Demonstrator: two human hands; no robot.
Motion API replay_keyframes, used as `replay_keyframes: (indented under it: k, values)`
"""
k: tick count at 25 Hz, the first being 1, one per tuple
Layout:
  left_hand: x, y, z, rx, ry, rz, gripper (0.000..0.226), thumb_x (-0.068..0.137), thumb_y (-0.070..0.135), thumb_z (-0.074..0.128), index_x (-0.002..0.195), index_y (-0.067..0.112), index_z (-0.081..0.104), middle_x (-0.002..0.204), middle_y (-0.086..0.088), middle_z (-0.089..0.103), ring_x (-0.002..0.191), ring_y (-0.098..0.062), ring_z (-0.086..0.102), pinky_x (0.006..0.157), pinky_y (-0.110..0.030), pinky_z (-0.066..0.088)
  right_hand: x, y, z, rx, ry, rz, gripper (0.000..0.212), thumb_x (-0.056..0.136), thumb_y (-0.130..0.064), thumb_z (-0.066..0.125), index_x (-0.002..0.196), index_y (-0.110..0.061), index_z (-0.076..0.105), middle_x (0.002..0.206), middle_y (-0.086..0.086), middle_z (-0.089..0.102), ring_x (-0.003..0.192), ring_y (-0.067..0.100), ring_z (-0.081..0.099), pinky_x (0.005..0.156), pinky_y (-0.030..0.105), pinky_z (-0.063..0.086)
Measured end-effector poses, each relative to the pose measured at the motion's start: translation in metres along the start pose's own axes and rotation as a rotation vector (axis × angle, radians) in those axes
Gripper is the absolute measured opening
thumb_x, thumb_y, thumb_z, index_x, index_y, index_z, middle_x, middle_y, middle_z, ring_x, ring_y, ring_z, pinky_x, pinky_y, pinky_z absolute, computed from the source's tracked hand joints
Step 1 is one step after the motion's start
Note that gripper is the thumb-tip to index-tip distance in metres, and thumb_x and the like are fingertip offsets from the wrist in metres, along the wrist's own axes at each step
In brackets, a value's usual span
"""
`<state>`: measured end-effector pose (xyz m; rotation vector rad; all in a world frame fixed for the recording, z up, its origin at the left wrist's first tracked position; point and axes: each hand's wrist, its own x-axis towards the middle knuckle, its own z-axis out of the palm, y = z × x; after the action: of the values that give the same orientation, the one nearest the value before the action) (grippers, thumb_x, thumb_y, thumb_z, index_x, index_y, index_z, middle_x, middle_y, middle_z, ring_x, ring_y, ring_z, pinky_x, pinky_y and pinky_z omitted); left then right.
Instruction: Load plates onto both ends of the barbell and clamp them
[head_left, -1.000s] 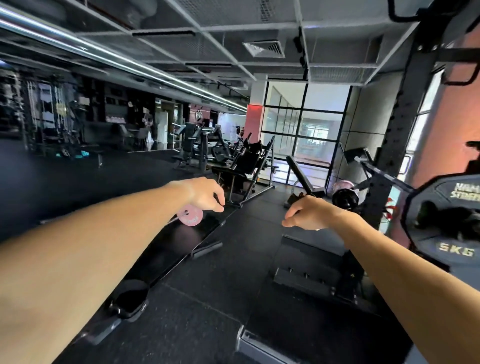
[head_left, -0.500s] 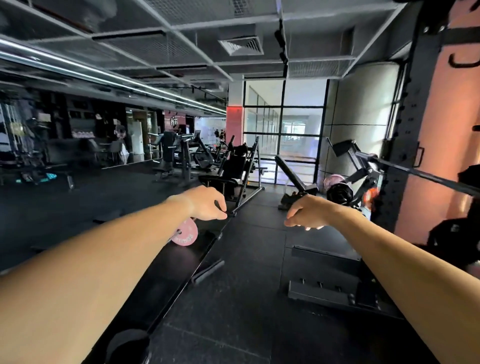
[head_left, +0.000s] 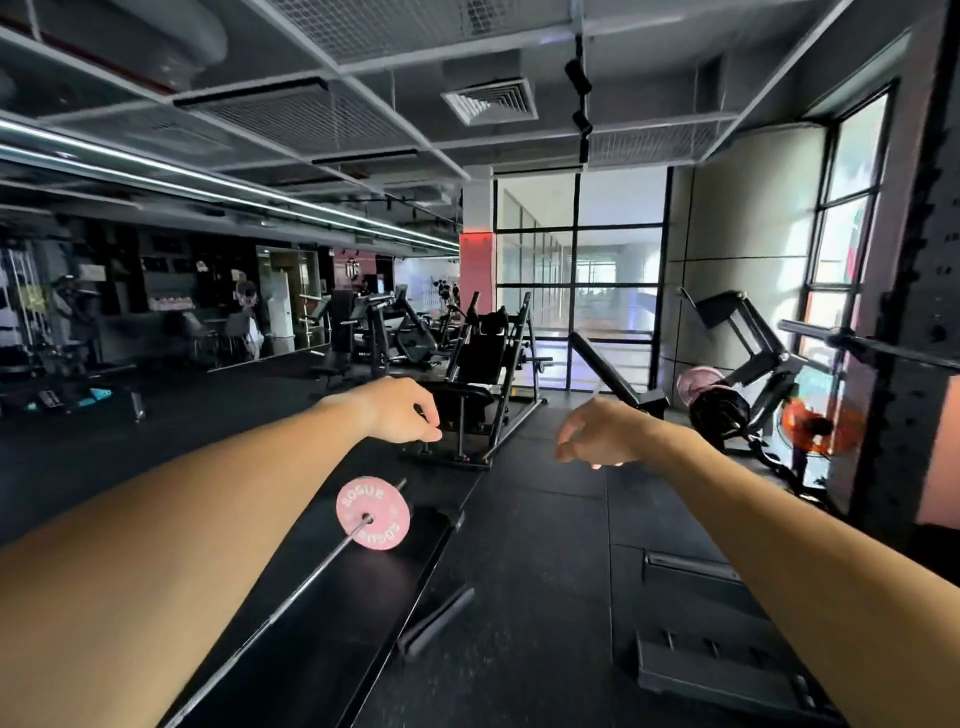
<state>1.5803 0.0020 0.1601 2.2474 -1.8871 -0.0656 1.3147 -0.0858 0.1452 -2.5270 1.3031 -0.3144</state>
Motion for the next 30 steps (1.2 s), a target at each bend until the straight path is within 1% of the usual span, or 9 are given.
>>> replay_keyframes:
  k: [8,12,14,16,20,22,24,27,30]
  values:
    - [0.259,-0.101,0.045,-0.075,0.001,0.075,0.019,0.083,0.047,0.069,0.099,0.038,0.071,0.103,0.006,0.068,0.096,-0.015,0.063,0.077,-0.023,0.045,0.261,0.041,0.037,-0.109,0.026,0.061,0.027,0.085,-0.04,0.071,0.11,-0.03,0.074,0.116,-0.003,0.071,0.108,0.019,0.067,0.096,0.03,0.054]
    - [0.408,-0.125,0.036,-0.082,-0.022,0.158,0.026,0.088,0.041,0.067,0.11,0.029,0.073,0.099,0.013,0.065,0.097,-0.014,0.06,0.079,-0.024,0.044,0.387,0.07,0.018,-0.073,0.063,0.141,0.005,0.084,-0.04,0.073,0.087,-0.039,0.07,0.092,-0.011,0.069,0.088,0.013,0.063,0.081,0.019,0.048]
    - [0.488,-0.124,0.038,-0.105,-0.025,0.206,0.025,0.088,0.04,0.066,0.108,0.029,0.073,0.096,0.015,0.065,0.096,-0.014,0.06,0.084,-0.026,0.046,0.446,0.092,0.009,-0.053,0.084,0.177,0.007,0.085,-0.041,0.073,0.091,-0.038,0.071,0.083,-0.013,0.061,0.086,0.012,0.058,0.079,0.018,0.044]
    - [0.562,-0.118,0.053,-0.092,-0.045,0.264,0.025,0.085,0.042,0.067,0.107,0.03,0.073,0.11,0.012,0.069,0.102,-0.013,0.06,0.09,-0.027,0.048,0.502,0.12,0.007,-0.052,0.08,0.218,0.019,0.083,-0.044,0.074,0.1,-0.035,0.074,0.088,-0.008,0.062,0.087,0.014,0.059,0.078,0.02,0.045]
    - [0.695,-0.104,0.086,-0.076,-0.08,0.311,0.024,0.082,0.047,0.066,0.104,0.037,0.07,0.107,0.012,0.064,0.099,-0.014,0.059,0.084,-0.029,0.048,0.606,0.189,0.007,0.004,0.096,0.275,0.01,0.081,-0.042,0.077,0.084,-0.038,0.069,0.077,-0.011,0.064,0.072,0.011,0.062,0.067,0.021,0.048]
    - [0.77,-0.095,0.101,-0.06,-0.083,0.337,0.027,0.084,0.046,0.066,0.107,0.035,0.07,0.103,0.013,0.06,0.098,-0.014,0.058,0.081,-0.028,0.045,0.663,0.231,0.003,0.008,0.122,0.283,0.01,0.08,-0.039,0.078,0.082,-0.037,0.068,0.077,-0.009,0.067,0.07,0.014,0.065,0.072,0.025,0.053]
    - [0.848,-0.079,0.115,-0.05,-0.074,0.364,0.027,0.083,0.046,0.066,0.107,0.034,0.07,0.107,0.012,0.061,0.099,-0.014,0.057,0.088,-0.028,0.047,0.721,0.278,-0.007,0.005,0.146,0.3,0.011,0.075,-0.043,0.078,0.079,-0.036,0.07,0.084,-0.002,0.074,0.075,0.02,0.07,0.077,0.03,0.057]
    - [0.952,-0.051,0.124,-0.056,-0.084,0.385,0.021,0.082,0.046,0.065,0.1,0.037,0.07,0.109,0.012,0.062,0.102,-0.013,0.058,0.093,-0.029,0.049,0.807,0.352,-0.038,-0.011,0.139,0.318,0.035,0.057,-0.06,0.071,0.08,-0.034,0.075,0.092,0.0,0.077,0.081,0.025,0.075,0.08,0.039,0.062]
    - [1.043,-0.029,0.127,-0.057,-0.083,0.398,0.02,0.083,0.045,0.066,0.101,0.036,0.069,0.109,0.009,0.064,0.106,-0.015,0.059,0.091,-0.028,0.048,0.882,0.401,-0.076,0.03,0.187,0.343,0.029,0.063,-0.057,0.077,0.081,-0.035,0.077,0.094,-0.004,0.074,0.081,0.02,0.07,0.077,0.031,0.057]
